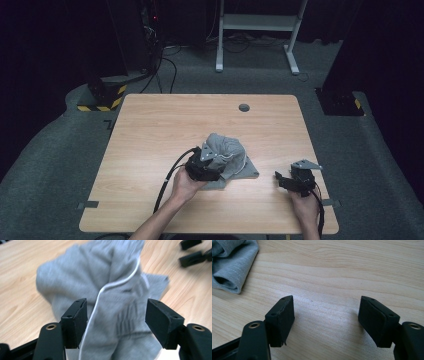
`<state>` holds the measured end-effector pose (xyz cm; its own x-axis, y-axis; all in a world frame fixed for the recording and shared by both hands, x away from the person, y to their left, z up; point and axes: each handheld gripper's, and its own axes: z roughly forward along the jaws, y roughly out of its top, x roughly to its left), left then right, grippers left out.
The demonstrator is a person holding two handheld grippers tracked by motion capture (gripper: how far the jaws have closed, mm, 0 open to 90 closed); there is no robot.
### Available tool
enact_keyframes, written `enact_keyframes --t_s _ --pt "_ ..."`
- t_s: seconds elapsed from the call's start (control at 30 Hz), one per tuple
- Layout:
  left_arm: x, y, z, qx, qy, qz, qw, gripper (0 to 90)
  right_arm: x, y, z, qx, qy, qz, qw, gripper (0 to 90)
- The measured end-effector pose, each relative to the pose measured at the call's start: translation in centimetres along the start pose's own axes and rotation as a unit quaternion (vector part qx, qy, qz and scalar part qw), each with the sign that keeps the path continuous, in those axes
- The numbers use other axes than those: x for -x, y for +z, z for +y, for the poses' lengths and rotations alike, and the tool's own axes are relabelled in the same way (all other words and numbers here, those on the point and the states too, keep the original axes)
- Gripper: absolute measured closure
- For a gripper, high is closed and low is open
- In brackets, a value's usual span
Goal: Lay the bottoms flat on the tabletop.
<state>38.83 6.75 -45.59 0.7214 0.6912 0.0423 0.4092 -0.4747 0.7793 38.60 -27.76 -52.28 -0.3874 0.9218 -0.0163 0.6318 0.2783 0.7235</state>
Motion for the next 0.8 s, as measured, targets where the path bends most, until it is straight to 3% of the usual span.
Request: enact_keyframes --t_s 0.13,0.33,0.47,0.63,0.8 --pt "0.5 0.8 0.9 0.004 0.007 -0.001 1.0 34.8 0.0 0.0 0.0 -0.001 0.001 0.0 1.0 28.7" --pt "0.3 2.3 1.3 0.003 -0.01 -0.005 0.9999 38.8 0.0 0.0 0.0 -0.001 0.001 0.0 1.0 28.7" --pt "0.2 2.8 1.2 -0.007 0.006 0.016 0.9998 50.6 0.0 0.0 0.0 0.0 0.001 0.0 1.0 28.7" --pt "0.2 3.0 1.4 -0.019 0.019 0.013 0.9996 65.6 0.0 0.0 0.0 -0.001 0.001 0.0 1.0 28.7" --pt "-0.1 2.1 1.7 -0.007 0.022 0.01 0.9997 74.3 0.0 0.0 0.0 0.0 0.002 0.0 1.0 28.7"
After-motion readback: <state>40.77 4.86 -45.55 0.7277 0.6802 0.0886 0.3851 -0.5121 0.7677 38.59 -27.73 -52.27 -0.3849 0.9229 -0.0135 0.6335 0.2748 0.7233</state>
